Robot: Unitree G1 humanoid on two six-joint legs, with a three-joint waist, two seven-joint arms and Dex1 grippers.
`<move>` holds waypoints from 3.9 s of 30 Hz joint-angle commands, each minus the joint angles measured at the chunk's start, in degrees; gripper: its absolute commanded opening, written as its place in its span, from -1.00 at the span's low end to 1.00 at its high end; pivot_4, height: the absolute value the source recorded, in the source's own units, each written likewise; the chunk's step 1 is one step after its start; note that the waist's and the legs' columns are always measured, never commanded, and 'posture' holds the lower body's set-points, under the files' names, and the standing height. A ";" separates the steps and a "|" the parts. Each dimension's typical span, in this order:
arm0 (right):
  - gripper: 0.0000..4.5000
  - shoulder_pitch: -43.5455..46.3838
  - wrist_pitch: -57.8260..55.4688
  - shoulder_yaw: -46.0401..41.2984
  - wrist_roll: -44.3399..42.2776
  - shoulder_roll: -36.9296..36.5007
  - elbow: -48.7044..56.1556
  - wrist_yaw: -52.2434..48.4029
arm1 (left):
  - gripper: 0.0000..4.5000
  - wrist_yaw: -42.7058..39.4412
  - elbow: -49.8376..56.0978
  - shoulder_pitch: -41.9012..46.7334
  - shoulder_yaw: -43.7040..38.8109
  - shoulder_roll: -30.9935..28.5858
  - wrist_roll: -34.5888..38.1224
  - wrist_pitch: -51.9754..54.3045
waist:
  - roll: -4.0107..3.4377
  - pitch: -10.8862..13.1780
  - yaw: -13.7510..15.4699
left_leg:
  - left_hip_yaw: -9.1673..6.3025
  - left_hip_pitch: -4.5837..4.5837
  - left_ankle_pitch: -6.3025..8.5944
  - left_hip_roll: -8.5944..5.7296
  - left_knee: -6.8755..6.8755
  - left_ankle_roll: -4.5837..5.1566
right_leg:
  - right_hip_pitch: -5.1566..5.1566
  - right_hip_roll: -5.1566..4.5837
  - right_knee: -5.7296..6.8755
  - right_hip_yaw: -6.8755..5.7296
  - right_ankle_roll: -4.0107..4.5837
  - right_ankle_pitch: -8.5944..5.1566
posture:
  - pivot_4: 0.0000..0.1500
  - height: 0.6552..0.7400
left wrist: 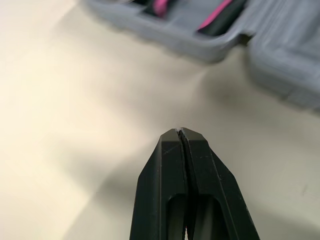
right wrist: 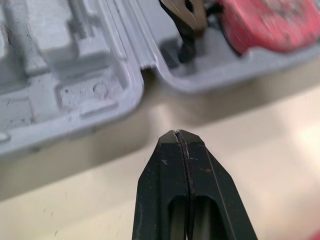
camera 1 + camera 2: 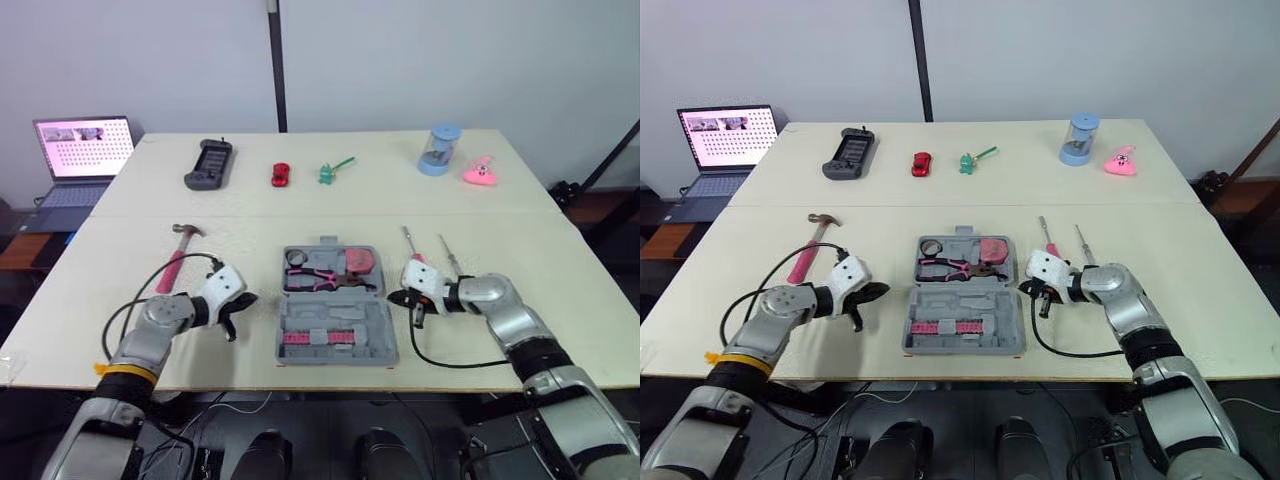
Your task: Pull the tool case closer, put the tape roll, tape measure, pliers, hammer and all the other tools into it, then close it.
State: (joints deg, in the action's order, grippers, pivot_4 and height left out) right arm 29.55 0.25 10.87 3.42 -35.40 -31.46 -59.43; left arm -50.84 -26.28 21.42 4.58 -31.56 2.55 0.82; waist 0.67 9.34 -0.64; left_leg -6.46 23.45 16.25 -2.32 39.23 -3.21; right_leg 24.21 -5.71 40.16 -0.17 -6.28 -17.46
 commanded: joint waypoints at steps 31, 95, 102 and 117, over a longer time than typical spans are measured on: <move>0.99 -34.21 -12.48 -45.59 -29.58 -9.81 17.06 4.89 | 1.00 -2.62 3.99 -31.69 -39.67 -8.96 23.79 -2.26 | -0.08 0.02 0.05 | 0.16 -0.40 0.23 0.16 -0.04 0.36 | -0.51 -0.26 -0.20 0.03 0.21 -0.24 | 1.00 -0.55; 0.99 25.12 -31.42 -12.22 -11.74 3.95 -25.43 38.61 | 1.00 4.76 60.65 -6.83 -15.46 -13.92 27.95 45.87 | -0.04 0.55 -0.64 | 0.30 0.02 0.14 0.06 -0.06 0.25 | 0.01 0.06 -0.10 0.10 0.02 -0.11 | 1.00 -0.55; 0.88 28.34 -26.00 -13.75 -9.81 5.15 -36.31 38.93 | 1.00 7.73 62.93 -7.95 -16.74 -14.27 29.62 47.14 | -0.05 0.55 -0.63 | 0.31 0.03 0.11 0.06 -0.05 0.19 | 0.02 0.06 -0.08 0.12 0.03 -0.11 | 1.00 -0.55; -1.00 29.82 -27.30 -15.47 -7.67 3.09 -37.38 35.71 | 1.00 7.85 59.38 -5.02 -11.80 -13.32 29.09 44.32 | -0.05 0.55 -1.53 | 0.30 0.04 0.09 0.06 -0.06 0.16 | 0.04 0.08 -0.05 0.13 0.03 -0.11 | 1.00 -0.55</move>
State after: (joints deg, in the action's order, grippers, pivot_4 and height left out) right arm 58.48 -26.02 -4.61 -4.70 -30.55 -71.42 -22.83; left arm -42.84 32.86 15.70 -7.35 -44.80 31.75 46.43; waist 0.61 9.89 -2.18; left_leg -6.15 23.50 16.34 -2.26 39.17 -3.05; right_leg 24.25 -5.64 40.11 -0.03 -6.25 -17.58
